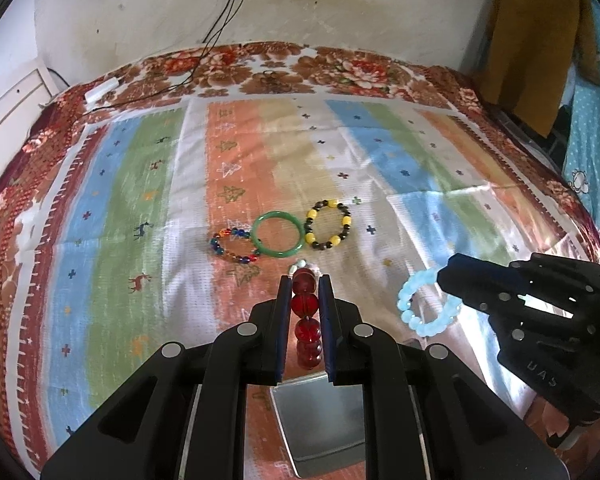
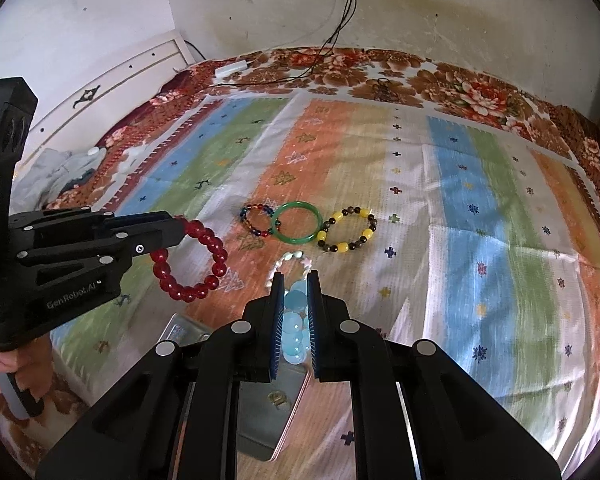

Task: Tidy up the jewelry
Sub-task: 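Carry both bracelets in the grippers over the silver tin box, then open both grippers to drop the bracelets into the tin, then move both open grippers forward toward the remaining bracelets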

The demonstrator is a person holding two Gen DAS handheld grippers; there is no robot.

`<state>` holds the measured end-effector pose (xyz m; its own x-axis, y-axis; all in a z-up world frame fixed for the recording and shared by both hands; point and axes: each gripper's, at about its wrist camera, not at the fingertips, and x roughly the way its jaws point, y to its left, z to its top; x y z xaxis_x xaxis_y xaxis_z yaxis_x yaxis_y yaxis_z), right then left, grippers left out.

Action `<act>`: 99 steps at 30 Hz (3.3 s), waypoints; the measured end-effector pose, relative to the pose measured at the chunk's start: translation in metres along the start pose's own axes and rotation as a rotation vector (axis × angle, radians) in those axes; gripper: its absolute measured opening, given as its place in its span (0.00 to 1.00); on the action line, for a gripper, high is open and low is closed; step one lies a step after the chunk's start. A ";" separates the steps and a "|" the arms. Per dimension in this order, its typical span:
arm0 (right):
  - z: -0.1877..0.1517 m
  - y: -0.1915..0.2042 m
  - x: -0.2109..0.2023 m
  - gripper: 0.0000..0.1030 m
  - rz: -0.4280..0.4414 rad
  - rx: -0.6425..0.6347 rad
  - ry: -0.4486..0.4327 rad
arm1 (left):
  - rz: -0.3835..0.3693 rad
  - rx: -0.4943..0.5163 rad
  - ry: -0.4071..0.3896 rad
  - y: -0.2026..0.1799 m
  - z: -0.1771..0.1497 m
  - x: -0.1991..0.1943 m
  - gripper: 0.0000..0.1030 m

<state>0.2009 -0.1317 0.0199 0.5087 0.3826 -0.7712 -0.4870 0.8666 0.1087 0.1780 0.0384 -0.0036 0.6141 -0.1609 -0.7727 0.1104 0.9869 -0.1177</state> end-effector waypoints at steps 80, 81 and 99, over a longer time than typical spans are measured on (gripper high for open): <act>-0.010 -0.014 0.039 0.49 -0.042 0.076 0.004 | 0.147 0.000 0.036 0.020 -0.002 0.031 0.51; -0.010 -0.013 0.041 0.49 -0.046 0.073 0.004 | 0.151 0.004 0.040 0.021 -0.001 0.033 0.51; 0.003 -0.014 0.078 0.49 -0.058 0.038 0.065 | 0.162 -0.031 0.094 0.036 0.016 0.068 0.53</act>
<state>0.2492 -0.1133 -0.0400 0.4879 0.3111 -0.8156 -0.4303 0.8987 0.0854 0.2363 0.0628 -0.0506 0.5462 0.0008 -0.8376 -0.0092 0.9999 -0.0050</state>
